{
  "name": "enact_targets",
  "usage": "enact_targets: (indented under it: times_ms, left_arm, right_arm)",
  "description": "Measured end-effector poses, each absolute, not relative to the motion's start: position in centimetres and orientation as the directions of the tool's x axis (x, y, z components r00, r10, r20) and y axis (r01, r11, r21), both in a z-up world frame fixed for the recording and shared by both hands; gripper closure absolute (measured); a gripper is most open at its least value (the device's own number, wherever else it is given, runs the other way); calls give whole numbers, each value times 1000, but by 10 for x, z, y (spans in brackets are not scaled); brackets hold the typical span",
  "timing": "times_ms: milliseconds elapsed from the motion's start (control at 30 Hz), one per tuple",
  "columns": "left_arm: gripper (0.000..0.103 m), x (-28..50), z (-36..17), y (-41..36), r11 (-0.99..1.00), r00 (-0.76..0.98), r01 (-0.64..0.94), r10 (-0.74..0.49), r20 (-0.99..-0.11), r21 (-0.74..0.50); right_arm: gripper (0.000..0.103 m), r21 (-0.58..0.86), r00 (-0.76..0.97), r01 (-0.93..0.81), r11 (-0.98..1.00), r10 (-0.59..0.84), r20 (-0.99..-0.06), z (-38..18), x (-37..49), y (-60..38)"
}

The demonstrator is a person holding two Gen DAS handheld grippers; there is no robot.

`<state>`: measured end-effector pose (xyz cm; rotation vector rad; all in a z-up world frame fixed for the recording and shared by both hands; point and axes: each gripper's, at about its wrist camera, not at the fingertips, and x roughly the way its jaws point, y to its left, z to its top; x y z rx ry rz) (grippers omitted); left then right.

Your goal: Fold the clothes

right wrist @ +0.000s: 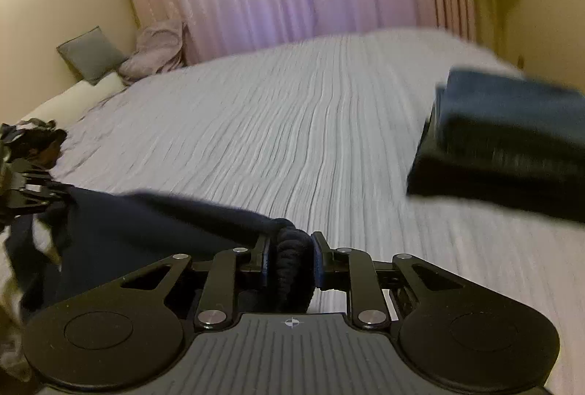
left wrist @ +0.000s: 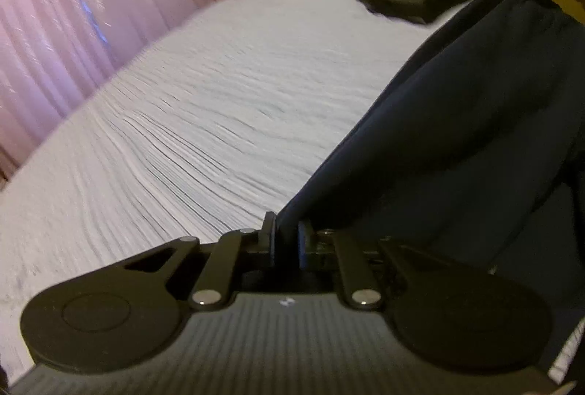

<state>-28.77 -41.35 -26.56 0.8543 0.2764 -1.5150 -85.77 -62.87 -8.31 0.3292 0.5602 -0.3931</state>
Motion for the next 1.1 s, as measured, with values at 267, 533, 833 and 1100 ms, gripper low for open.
enact_targets:
  times_ms: [267,533,833,1100]
  left_arm:
    - [93,-250,-263,-473,2,247,922,-774,-582,388]
    - [67,-221,-309,-515,72,387,889,-645,-659,451]
    - [39,-261,-279,-431,-53,222,933,-696,-683,356]
    - [35,-309,-259,-341,-264,-40,946,-676,-736,190]
  right_arm:
    - [82,72,793,465,882,-379,-477,-75,-779,-659]
    - [52,47,713,514,857,-395,-580,-132,-693,-697]
    - [44,201,798,450,870,-292,-527,-115,-784,-646]
    - [44,332,789,298,895,-35,-614,-157,-834,-586]
